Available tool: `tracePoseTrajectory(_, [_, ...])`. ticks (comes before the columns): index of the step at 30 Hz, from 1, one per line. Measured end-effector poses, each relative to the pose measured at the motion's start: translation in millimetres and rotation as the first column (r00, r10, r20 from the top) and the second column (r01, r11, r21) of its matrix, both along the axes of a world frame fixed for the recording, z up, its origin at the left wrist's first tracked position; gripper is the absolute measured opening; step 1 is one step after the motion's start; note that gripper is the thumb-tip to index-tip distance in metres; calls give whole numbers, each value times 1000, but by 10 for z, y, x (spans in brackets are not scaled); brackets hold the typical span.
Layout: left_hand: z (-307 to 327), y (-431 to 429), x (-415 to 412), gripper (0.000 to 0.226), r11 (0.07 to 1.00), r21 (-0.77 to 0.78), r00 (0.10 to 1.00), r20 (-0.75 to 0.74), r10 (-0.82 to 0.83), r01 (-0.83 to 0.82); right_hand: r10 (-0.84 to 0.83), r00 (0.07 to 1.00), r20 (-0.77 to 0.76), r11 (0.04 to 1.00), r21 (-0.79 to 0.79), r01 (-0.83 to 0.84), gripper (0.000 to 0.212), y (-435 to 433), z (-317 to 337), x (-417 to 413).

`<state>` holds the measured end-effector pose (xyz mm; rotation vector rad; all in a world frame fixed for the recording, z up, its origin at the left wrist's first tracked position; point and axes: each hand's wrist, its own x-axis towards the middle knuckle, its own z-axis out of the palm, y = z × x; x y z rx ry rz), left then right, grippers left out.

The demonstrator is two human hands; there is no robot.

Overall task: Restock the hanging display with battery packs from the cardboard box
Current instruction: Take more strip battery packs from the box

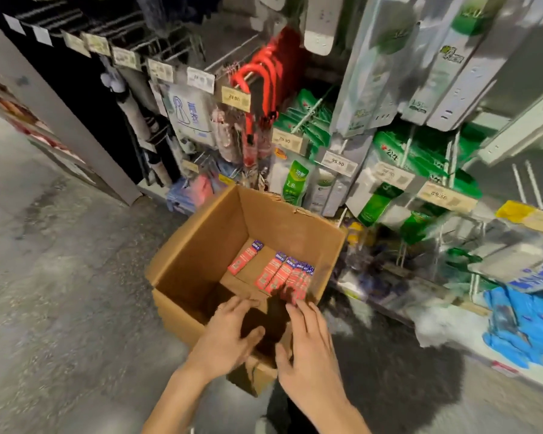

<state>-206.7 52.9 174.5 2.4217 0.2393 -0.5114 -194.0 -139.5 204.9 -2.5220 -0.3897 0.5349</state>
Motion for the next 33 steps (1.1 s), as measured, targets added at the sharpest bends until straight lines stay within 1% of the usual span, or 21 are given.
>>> tracePoseTrajectory(2, [-161, 77, 255, 56, 997, 66, 997, -71, -22, 26, 7, 1000, -27, 1000, 7, -7, 72, 63, -87, 162])
tracePoseTrajectory(5, [-431, 75, 684, 57, 980, 171, 991, -93, -91, 106, -4, 999, -44, 1000, 18, 5, 74, 180, -264, 453])
tracePoseTrajectory(7, [-642, 50, 940, 56, 964, 200, 982, -105, -157, 176, -36, 997, -64, 999, -41, 34, 76, 314, -414, 621])
tracePoseTrajectory(9, [-859, 38, 1188, 58, 959, 187, 972, -140, -187, 212, -130, 985, -114, 989, -87, 120, 79, 459, -573, 752])
tracePoseTrajectory(11, [-1090, 4, 1393, 55, 948, 181, 962, -136, -239, 261, -194, 968, -160, 976, -128, 175, 87, 584, -727, 861])
tracePoseTrajectory(12, [-1259, -7, 1481, 49, 959, 128, 961, -148, -233, 252, -202, 963, -179, 973, -151, 175, 94, 649, -737, 921])
tracePoseTrajectory(13, [-1413, -17, 1550, 40, 960, 56, 953, -146, -264, 274, -207, 960, -191, 969, -176, 174, 102, 717, -737, 973])
tracePoseTrajectory(14, [-1599, -29, 1600, 33, 957, 13, 950, -122, -287, 291, -232, 943, -238, 967, -163, 197, 109, 780, -772, 987])
tracePoseTrajectory(15, [-1687, -60, 1651, 31, 954, 19, 939, -187, -290, 299, -273, 928, -254, 957, -173, 234, 110, 859, -797, 1000])
tracePoseTrajectory(16, [-1766, -80, 1721, 36, 933, 53, 921, -189, -339, 355, -311, 909, -276, 947, -167, 274, 108, 916, -849, 978])
tracePoseTrajectory(18, [-2141, -73, 1768, 66, 892, 8, 881, -166, -444, 451, -423, 853, -305, 906, -166, 390, 104, 1023, -999, 883])
tracePoseTrajectory(19, [-2241, -80, 1793, 70, 887, -29, 870, -183, -458, 461, -463, 827, -319, 886, -184, 426, 103, 1067, -1074, 844])
tracePoseTrajectory(21, [-2513, -83, 1889, 56, 902, -31, 858, -297, -419, 430, -529, 748, -400, 848, -216, 484, 103, 1158, -1199, 813])
tracePoseTrajectory(22, [-2676, -105, 1929, 50, 911, -3, 866, -309, -392, 412, -553, 714, -429, 831, -232, 505, 102, 1195, -1252, 824])
tracePoseTrajectory(24, [-2971, -179, 1986, 51, 930, 26, 889, -305, -342, 367, -583, 671, -459, 807, -230, 544, 101, 1233, -1371, 862])
tracePoseTrajectory(28, [-3170, -401, 2085, 70, 936, 37, 900, -290, -325, 349, -587, 672, -452, 797, -175, 578, 92, 1207, -1496, 1007])
tracePoseTrajectory(29, [-3204, -441, 2101, 69, 934, 65, 898, -306, -315, 350, -593, 667, -451, 789, -158, 594, 88, 1190, -1515, 1044])
tracePoseTrajectory(31, [-3218, -485, 2119, 60, 918, 132, 892, -323, -317, 374, -609, 667, -428, 776, -150, 613, 87, 1161, -1560, 1089])
tracePoseTrajectory(33, [-3250, -480, 2122, 57, 907, 159, 894, -301, -331, 389, -620, 658, -427, 766, -147, 626, 86, 1130, -1599, 1101])
